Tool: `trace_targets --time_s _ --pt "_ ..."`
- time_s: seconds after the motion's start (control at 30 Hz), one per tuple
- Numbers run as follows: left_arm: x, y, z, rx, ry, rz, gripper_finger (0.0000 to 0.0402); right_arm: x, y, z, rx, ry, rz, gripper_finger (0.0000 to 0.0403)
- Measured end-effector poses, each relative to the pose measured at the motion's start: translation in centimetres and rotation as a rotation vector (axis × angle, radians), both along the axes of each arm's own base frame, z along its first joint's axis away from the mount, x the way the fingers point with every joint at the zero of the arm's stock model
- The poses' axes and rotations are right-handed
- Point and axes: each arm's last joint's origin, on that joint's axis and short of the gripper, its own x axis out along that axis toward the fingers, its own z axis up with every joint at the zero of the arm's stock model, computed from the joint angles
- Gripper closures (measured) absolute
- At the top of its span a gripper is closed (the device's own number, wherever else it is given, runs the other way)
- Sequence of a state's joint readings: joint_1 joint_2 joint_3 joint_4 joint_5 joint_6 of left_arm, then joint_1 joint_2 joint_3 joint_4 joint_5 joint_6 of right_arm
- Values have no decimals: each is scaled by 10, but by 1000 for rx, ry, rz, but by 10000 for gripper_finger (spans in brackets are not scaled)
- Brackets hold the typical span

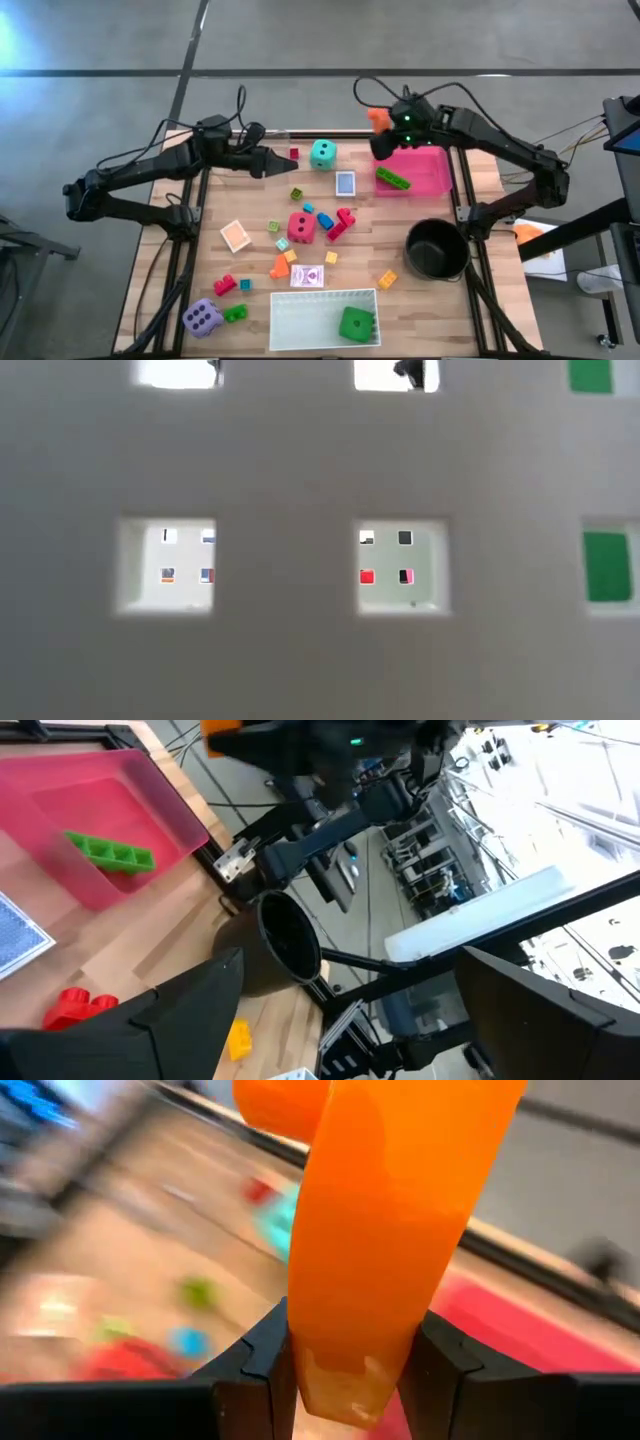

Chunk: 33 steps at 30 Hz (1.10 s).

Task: Pick & Place Toys
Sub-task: Put the orange game piece into the red bin

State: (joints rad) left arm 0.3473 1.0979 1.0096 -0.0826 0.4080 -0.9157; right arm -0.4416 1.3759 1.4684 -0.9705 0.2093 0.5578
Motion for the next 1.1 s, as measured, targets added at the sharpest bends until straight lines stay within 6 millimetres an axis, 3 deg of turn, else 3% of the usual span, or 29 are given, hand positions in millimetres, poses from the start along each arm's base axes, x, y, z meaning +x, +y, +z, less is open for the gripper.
trace_targets --time_s 0.17,0.53,0.83,1.1 --pt "-2 -1 2 2 -6 0 39 -7 -14 -30 86 217 -77 284" --pt "-15 -6 3 -9 34 -1 39 -6 -29 -95 257 465 -45 284" --pt "-21 -8 7 -5 26 6 39 -16 -40 -122 325 546 -83 284" --pt "-22 -7 6 1 37 17 39 -5 -48 -148 368 642 -42 284"
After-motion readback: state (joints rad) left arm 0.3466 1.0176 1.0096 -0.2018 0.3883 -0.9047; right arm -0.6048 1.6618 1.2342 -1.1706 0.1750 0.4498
